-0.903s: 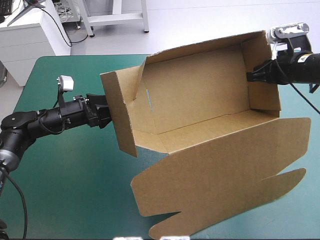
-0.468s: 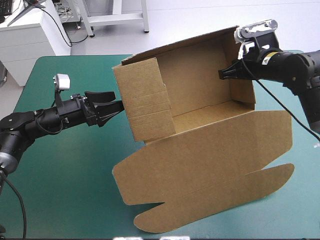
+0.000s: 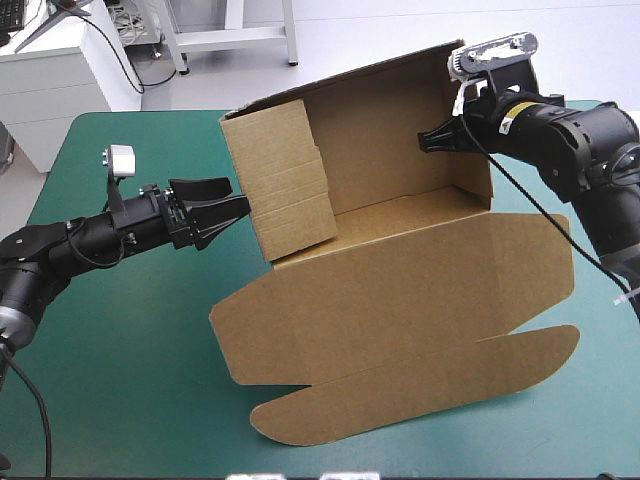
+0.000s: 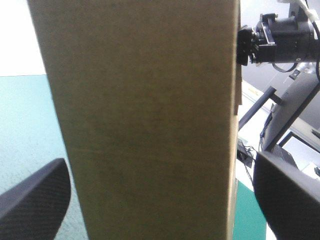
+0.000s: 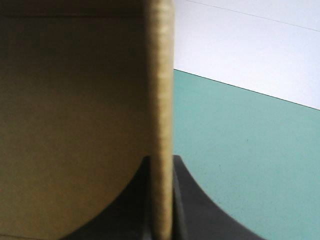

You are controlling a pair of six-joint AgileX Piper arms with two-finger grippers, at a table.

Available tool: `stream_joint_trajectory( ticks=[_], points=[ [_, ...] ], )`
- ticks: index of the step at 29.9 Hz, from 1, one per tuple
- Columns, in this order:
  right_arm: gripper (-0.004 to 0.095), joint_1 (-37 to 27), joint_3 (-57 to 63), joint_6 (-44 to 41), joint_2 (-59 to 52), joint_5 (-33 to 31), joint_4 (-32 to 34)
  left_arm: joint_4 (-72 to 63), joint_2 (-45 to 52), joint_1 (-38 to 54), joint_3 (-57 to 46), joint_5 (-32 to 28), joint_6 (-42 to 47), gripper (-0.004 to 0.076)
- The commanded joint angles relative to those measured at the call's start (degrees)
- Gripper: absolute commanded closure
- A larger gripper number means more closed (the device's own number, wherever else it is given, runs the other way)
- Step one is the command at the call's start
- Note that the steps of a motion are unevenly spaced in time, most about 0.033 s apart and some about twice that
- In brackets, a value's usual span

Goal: Fold the box

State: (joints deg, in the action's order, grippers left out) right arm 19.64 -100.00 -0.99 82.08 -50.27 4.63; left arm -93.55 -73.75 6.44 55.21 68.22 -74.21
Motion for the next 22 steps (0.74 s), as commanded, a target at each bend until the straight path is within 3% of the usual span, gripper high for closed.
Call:
stream_joint_trajectory(
  ticks=[1, 6, 14, 18, 22],
  points=[
    [0.0916, 0.09, -1.61, -1.01, -1.87, 5.14, 0.52, -5.11, 1.67, -2.67, 2.25, 6.40, 0.34, 0.0010],
    [0.0916, 0.09, -1.61, -1.01, -1.87, 5.14, 0.52, -4.01, 1.67, -5.94, 4.66, 3.97, 0.17, 0.0021],
    [0.0916, 0.09, -1.61, -1.34, -1.87, 5.05, 0.40, 11.71, 1.67, -12.98, 13.54, -14.74, 13.52, 0.0068],
    [0.0916, 0.09, -1.61, -2.34, -1.87, 4.51, 0.40, 29.62, 1.57, -19.87, 18.44, -29.06, 29.67, 0.0069],
    [0.0916, 0.09, -1.61, -3.96, -1.87, 3.74, 0.27, 47.38, 1.46, -24.94, 21.66, -34.71, 45.64, 0.0085]
  ],
)
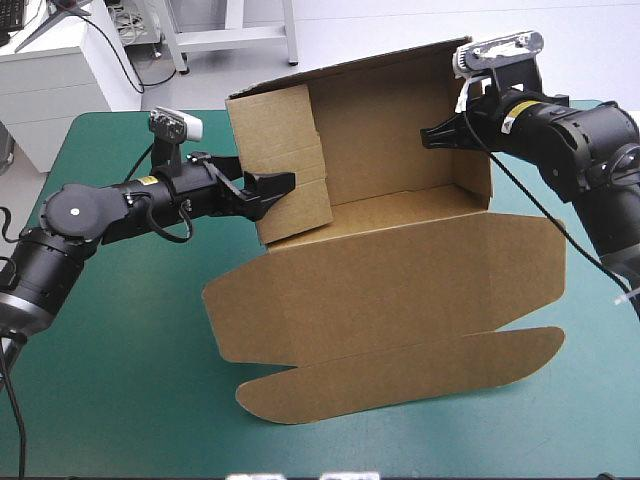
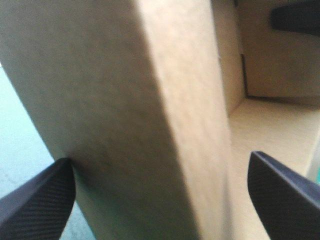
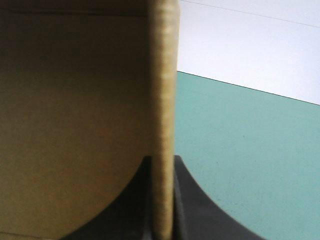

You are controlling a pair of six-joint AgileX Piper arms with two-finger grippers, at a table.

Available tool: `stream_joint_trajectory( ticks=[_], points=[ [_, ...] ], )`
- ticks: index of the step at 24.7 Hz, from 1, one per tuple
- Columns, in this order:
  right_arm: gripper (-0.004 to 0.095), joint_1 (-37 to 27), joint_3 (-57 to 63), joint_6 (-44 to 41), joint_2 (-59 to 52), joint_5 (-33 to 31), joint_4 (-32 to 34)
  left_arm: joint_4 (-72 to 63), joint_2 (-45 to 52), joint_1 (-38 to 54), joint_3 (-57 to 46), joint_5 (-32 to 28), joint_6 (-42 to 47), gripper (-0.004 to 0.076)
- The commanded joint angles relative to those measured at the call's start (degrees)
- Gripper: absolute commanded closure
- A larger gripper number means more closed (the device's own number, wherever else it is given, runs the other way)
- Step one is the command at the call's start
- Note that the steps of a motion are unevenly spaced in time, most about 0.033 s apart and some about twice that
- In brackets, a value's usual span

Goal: Fold the box

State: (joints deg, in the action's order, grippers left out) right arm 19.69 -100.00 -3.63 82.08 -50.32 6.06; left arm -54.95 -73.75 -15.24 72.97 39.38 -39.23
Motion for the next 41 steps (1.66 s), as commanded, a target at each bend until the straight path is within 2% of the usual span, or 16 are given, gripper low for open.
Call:
stream_joint_trajectory(
  ticks=[1, 8, 16, 19, 20, 22, 23, 27, 33, 41],
  points=[
    [0.0916, 0.04, -1.61, -1.45, -1.87, 3.59, -1.42, 12.52, 1.35, -4.21, 4.53, -6.28, 13.76, 0.0099],
    [0.0918, 0.04, -1.61, -2.84, -1.83, 2.28, -4.21, 30.30, -0.24, -6.72, 6.48, -6.18, 32.86, 0.0267],
    [0.0919, 0.04, -1.61, -5.94, 0.71, 1.90, -5.66, 31.05, -0.73, -6.72, 6.48, -8.16, 34.94, 0.0384],
    [0.0919, 0.28, -1.61, -5.94, 2.43, 2.04, -6.06, 31.20, -0.81, -6.72, 6.48, -7.90, 34.42, 0.0496],
    [0.0920, 0.87, -1.61, -5.94, 3.80, 2.45, -6.72, 31.67, -0.95, -6.72, 6.48, -7.49, 34.14, 0.0580],
    [0.0919, 2.09, -1.61, -5.94, 5.57, 2.70, -6.72, 32.50, -1.86, -7.16, 6.48, -6.30, 32.87, 0.0695],
    [0.0919, 2.44, -1.61, -5.94, 6.19, 2.70, -6.72, 32.79, -1.99, -7.27, 6.48, -6.15, 32.87, 0.0728],
    [0.0919, 3.11, -1.61, -6.19, 9.80, 0.99, -7.20, 34.03, -6.11, -7.76, 6.48, -4.71, 33.59, 0.0732],
    [0.0921, 3.11, -1.61, -6.19, 15.49, -4.95, -9.26, 34.99, -16.62, -7.76, 6.48, 3.87, 34.37, 0.0732],
    [0.0921, 3.11, -1.61, -3.76, 20.55, -11.82, -11.78, 37.55, -19.68, -7.55, 7.42, 5.96, 36.86, 0.0732]
  ],
)
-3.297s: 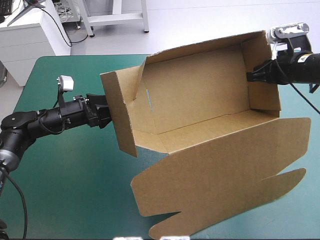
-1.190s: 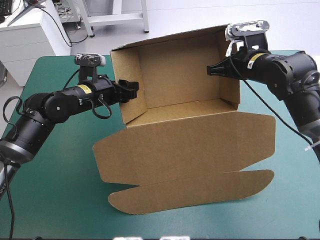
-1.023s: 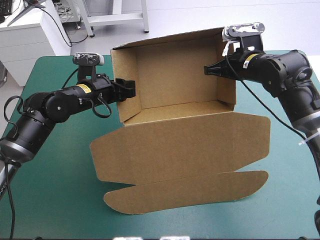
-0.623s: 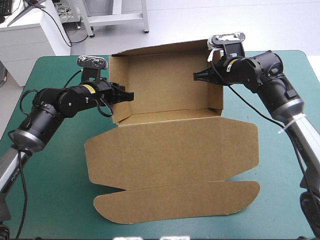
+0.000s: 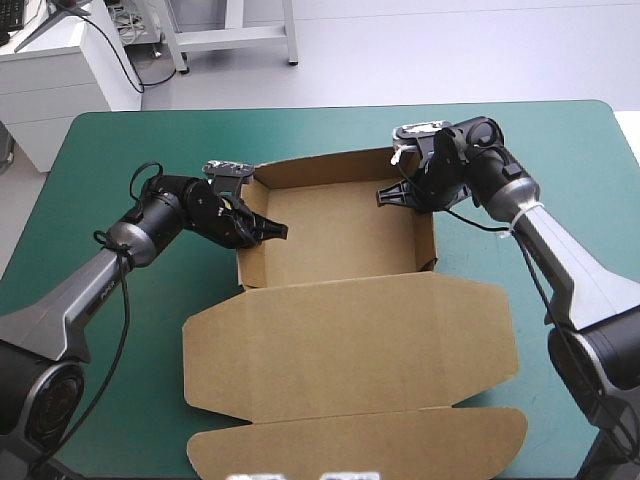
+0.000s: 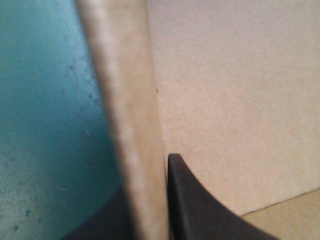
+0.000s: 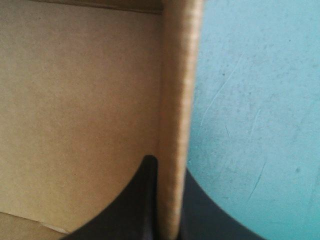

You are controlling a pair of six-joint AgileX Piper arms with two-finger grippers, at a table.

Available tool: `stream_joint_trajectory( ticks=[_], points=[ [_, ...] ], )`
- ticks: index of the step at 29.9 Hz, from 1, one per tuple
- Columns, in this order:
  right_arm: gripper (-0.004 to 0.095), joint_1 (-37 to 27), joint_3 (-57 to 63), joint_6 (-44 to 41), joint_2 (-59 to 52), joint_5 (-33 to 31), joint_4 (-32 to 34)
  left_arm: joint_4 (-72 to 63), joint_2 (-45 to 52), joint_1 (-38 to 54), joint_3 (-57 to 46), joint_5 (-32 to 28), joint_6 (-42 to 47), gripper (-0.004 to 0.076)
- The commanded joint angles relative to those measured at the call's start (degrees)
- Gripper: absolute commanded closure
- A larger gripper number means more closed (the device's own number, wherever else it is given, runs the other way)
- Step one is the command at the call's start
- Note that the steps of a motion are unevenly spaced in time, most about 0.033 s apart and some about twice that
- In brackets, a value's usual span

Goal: Fold the box

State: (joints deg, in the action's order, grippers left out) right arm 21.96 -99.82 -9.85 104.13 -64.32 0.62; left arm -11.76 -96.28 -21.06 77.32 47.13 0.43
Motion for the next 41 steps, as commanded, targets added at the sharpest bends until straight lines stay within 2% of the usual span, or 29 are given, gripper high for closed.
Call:
stream_joint_trajectory(
  ticks=[1, 9, 12, 17, 25, 28, 31, 33, 35, 38, 41],
  points=[
    [0.0921, 0.84, -1.79, 2.46, -1.12, 1.69, -6.34, -5.64, 2.85, -1.73, 3.38, -1.37, -2.80, 0.0732],
    [0.0921, 0.84, -1.79, 3.72, 1.73, -1.23, -6.79, -5.33, 2.09, -1.73, 3.76, 3.63, -2.80, 0.0732],
    [0.0921, 0.84, -1.79, 5.28, 2.08, -1.65, -8.99, -4.17, 1.42, -1.73, 3.76, 5.68, -2.80, 0.0732],
    [0.0921, 0.84, -1.79, 5.27, 2.92, -0.13, -8.94, -4.17, 0.33, -1.73, 3.43, 5.82, -3.06, 0.0732],
    [0.0921, 0.84, -1.79, 5.55, 6.46, -2.34, -8.11, -4.06, -2.21, -1.73, 3.28, 7.61, -4.43, 0.0731],
    [0.0921, 0.84, -1.79, 5.96, 7.18, -2.34, -7.84, -4.21, -2.30, -1.73, 3.28, 6.45, -5.44, 0.0723],
    [0.0919, 0.84, -1.79, 7.05, 7.39, -2.47, -7.84, -4.31, -2.30, -1.73, 3.28, 5.27, -5.55, 0.0644],
    [0.0908, 0.84, -1.79, 7.65, 7.39, -2.47, -7.84, -4.31, -2.30, -1.73, 3.28, 5.27, -5.55, 0.0552],
    [0.0850, 0.84, -1.79, 8.25, 7.39, -2.59, -7.69, -4.31, -2.30, -1.73, 3.28, 5.40, -5.55, 0.0456],
    [0.0669, 0.84, -1.79, 8.25, 7.39, -3.15, -7.69, -4.08, -2.30, -1.73, 3.28, 5.35, -5.55, 0.0264],
    [0.0435, 0.84, -1.79, 8.34, 7.39, -4.09, -6.89, -4.08, -2.03, -1.73, 3.28, 4.48, -4.73, 0.0198]
  ],
)
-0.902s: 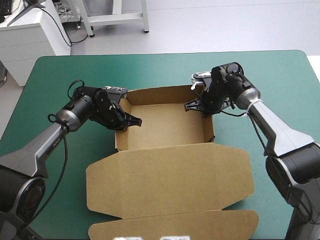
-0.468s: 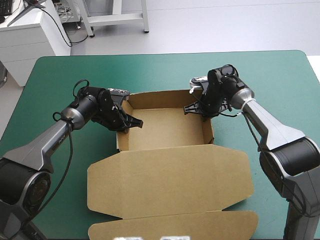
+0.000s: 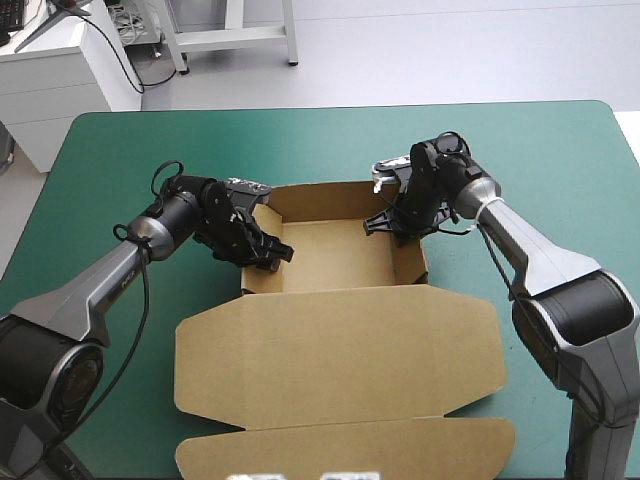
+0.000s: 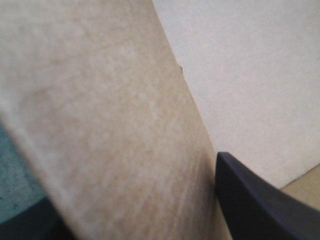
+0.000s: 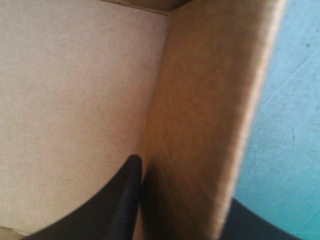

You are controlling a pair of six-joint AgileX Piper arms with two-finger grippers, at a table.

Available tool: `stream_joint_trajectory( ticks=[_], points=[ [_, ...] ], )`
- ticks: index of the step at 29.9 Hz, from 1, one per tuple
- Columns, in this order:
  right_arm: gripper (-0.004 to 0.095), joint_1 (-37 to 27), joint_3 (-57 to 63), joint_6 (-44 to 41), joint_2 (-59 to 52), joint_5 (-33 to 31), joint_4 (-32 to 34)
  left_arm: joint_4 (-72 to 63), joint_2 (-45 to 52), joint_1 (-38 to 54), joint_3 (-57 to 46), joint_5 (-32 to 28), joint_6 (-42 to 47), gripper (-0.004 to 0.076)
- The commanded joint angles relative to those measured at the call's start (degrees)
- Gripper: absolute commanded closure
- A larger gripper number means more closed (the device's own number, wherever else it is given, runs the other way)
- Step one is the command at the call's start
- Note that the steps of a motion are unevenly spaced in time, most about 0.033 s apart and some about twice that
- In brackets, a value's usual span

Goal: Fold the box

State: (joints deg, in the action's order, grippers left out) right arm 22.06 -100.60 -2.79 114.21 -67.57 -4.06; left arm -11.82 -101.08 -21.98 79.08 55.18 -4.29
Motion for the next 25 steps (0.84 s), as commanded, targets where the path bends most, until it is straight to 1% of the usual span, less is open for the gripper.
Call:
stream_joint_trajectory(
  ticks=[1, 3, 5, 6, 9, 15, 19, 22, 25],
  points=[
    [0.0356, 0.74, -1.01, 1.28, -2.69, -1.14, -1.65, -4.02, 2.87, -0.81, 1.53, -3.84, -0.01, 0.0198],
    [0.0236, 0.74, -1.01, 1.28, -2.80, -1.83, -0.37, -4.14, 3.26, -0.81, 1.53, -3.87, -0.01, 0.0198],
    [0.0157, 0.74, -1.25, 1.18, -3.02, -2.29, 0.07, -3.71, 3.87, -0.81, 1.53, -3.87, -0.01, 0.0198],
    [0.0137, 0.74, -1.49, 1.18, -3.18, -2.43, 0.21, -3.59, 4.29, -0.81, 1.68, -3.87, -0.01, 0.0198],
    [0.0135, 0.74, -1.90, 1.28, -4.84, -2.31, 1.47, -3.02, 5.86, 0.28, 2.26, -2.79, -0.01, 0.0198],
    [0.0135, 0.61, -3.60, 1.42, -9.58, -2.57, 6.12, -2.44, 10.80, 4.83, 4.97, 2.55, -0.01, 0.0198],
    [0.0135, 0.61, -5.24, 1.42, -13.31, -2.43, 7.08, -1.44, 14.88, 7.51, 7.07, 5.75, -0.01, 0.0199],
    [0.0135, 0.61, -6.43, 1.53, -16.14, -2.34, 7.08, -1.25, 18.81, 8.76, 8.48, 6.40, -0.01, 0.0244],
    [0.0135, 0.61, -7.40, 1.67, -18.51, -2.34, 7.08, -1.16, 22.90, 9.57, 9.18, 6.07, -0.68, 0.0360]
  ],
)
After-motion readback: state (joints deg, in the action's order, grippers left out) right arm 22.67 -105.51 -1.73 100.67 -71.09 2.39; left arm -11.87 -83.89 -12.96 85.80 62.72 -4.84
